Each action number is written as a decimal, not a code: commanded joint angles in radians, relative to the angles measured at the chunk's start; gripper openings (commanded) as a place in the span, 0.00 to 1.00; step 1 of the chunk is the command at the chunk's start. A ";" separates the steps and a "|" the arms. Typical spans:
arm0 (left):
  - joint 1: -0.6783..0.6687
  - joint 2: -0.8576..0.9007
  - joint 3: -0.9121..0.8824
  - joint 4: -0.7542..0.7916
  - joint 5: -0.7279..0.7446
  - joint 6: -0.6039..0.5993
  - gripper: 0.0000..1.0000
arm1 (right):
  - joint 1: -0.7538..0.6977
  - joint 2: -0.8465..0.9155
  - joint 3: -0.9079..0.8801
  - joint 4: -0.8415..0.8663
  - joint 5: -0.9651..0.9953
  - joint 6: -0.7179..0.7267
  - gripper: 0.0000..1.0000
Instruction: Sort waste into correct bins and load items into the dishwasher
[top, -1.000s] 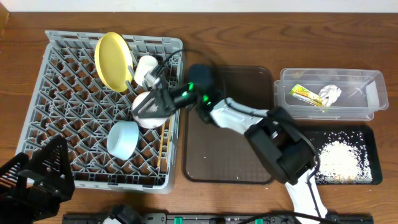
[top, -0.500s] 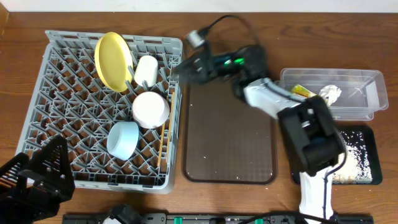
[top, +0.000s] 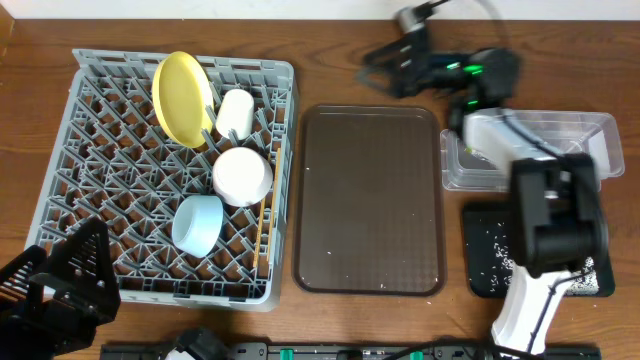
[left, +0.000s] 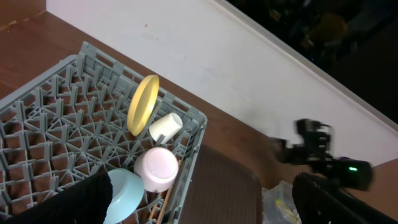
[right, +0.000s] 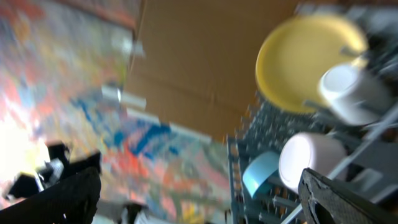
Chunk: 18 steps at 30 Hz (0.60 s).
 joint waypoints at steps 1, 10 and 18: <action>0.005 -0.003 0.003 -0.001 -0.016 0.009 0.94 | -0.140 -0.106 0.023 -0.031 0.033 0.005 0.99; 0.005 -0.003 0.003 -0.001 -0.016 0.010 0.94 | -0.523 -0.243 0.023 -0.210 -0.053 -0.055 0.99; 0.005 -0.003 0.003 -0.001 -0.016 0.009 0.94 | -0.863 -0.261 0.020 -0.195 -0.143 -0.037 0.99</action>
